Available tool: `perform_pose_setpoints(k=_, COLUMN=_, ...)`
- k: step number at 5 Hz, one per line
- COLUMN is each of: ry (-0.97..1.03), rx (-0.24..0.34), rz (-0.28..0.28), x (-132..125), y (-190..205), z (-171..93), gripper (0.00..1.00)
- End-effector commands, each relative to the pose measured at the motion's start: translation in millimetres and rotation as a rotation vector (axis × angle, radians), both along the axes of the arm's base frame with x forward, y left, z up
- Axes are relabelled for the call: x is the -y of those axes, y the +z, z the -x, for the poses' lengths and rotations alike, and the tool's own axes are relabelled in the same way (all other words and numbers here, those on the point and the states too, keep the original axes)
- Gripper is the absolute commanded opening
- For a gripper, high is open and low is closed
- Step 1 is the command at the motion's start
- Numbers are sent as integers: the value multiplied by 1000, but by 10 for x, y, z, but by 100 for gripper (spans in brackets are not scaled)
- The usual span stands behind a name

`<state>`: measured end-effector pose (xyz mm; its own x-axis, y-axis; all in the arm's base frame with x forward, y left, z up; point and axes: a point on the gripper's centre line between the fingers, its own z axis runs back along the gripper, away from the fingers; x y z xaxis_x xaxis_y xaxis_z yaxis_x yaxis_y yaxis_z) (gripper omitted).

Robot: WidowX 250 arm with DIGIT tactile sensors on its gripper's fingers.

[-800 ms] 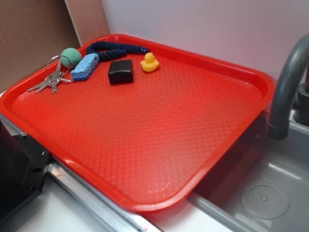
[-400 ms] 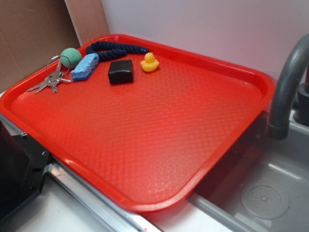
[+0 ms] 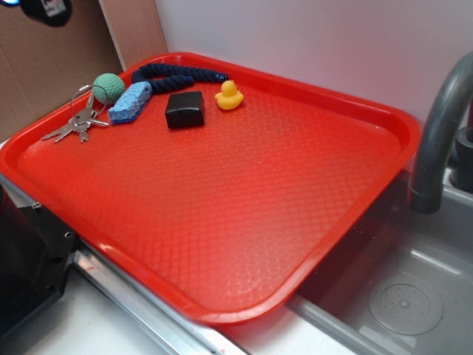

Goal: Grab the silver keys.

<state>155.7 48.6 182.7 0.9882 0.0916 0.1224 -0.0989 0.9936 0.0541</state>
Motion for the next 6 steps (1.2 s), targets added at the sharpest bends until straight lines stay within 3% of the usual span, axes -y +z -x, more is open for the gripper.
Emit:
perform_pose_setpoints(k=1, ry=51, rx=31, rz=16, x=-509, y=-643, z=-344, gripper=100)
perform_pose_setpoints(k=2, ry=47, rx=12, rz=24, x=-556, y=-802, z=-420, gripper=100)
perform_pose_setpoints(k=3, ry=37, rx=14, rz=-1, x=-546, y=-804, z=-465, gripper=100)
perform_pose_setpoints(k=6, ry=37, rx=14, rz=-1, x=-546, y=-804, z=-465, gripper=100)
